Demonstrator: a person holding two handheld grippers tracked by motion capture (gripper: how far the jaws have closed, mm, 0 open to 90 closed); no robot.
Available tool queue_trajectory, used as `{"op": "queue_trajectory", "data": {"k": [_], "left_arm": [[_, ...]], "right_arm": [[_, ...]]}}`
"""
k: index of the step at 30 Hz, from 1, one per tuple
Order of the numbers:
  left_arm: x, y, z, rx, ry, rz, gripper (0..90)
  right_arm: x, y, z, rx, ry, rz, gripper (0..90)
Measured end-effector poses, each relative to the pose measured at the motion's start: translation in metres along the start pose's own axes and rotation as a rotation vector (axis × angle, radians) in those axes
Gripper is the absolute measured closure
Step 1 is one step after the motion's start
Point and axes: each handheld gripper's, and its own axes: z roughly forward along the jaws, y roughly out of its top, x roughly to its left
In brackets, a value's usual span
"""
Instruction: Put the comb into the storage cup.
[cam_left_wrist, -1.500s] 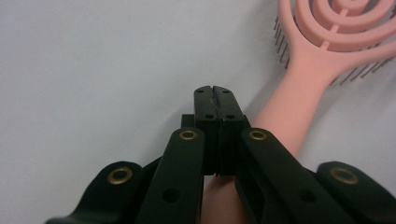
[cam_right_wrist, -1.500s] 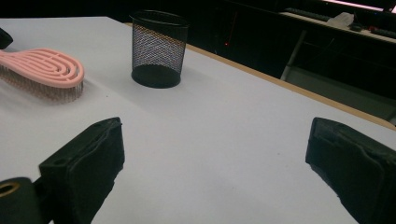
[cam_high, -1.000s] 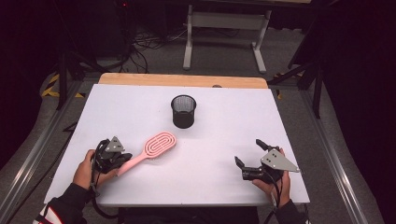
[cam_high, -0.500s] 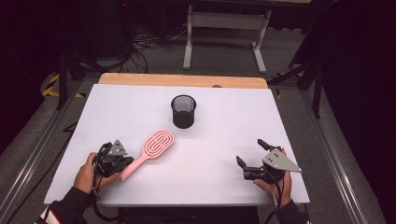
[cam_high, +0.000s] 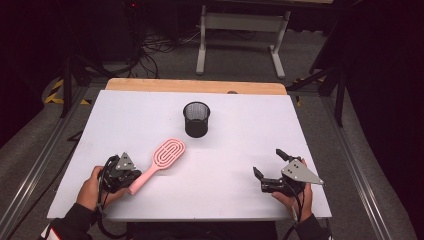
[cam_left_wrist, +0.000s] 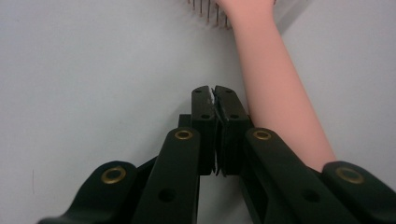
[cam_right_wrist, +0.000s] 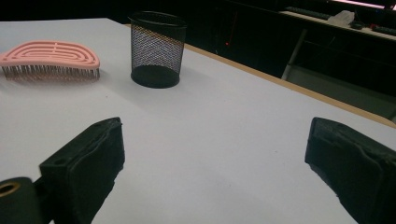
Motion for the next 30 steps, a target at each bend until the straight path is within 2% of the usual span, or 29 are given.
{"op": "queue_trajectory", "data": {"k": [10,13,18,22,26,28,30], "left_arm": [[-0.009,0.001,-0.002,0.007,-0.006,0.033,86.7],[-0.011,0.001,-0.002,0.004,-0.005,0.031,85.5],[-0.006,0.002,-0.006,-0.019,0.013,0.007,81.0],[0.004,0.008,-0.020,-0.088,0.020,-0.040,75.0],[0.006,0.020,-0.028,-0.127,0.020,-0.069,62.6],[0.006,0.027,-0.027,-0.130,0.032,-0.101,49.7],[0.007,0.032,-0.025,-0.111,0.036,-0.129,35.0]], "right_arm": [[0.000,0.000,0.000,0.002,-0.004,-0.003,5.4],[0.000,0.000,0.000,0.004,-0.003,-0.005,5.4],[-0.001,0.000,0.000,0.001,-0.005,-0.001,5.5],[-0.001,0.000,0.000,0.005,-0.011,-0.002,5.5],[-0.001,0.000,0.001,0.006,-0.011,0.000,5.5],[0.000,0.001,0.001,0.007,-0.012,-0.003,5.5],[0.000,0.001,0.001,0.009,-0.013,-0.003,5.5]]}}
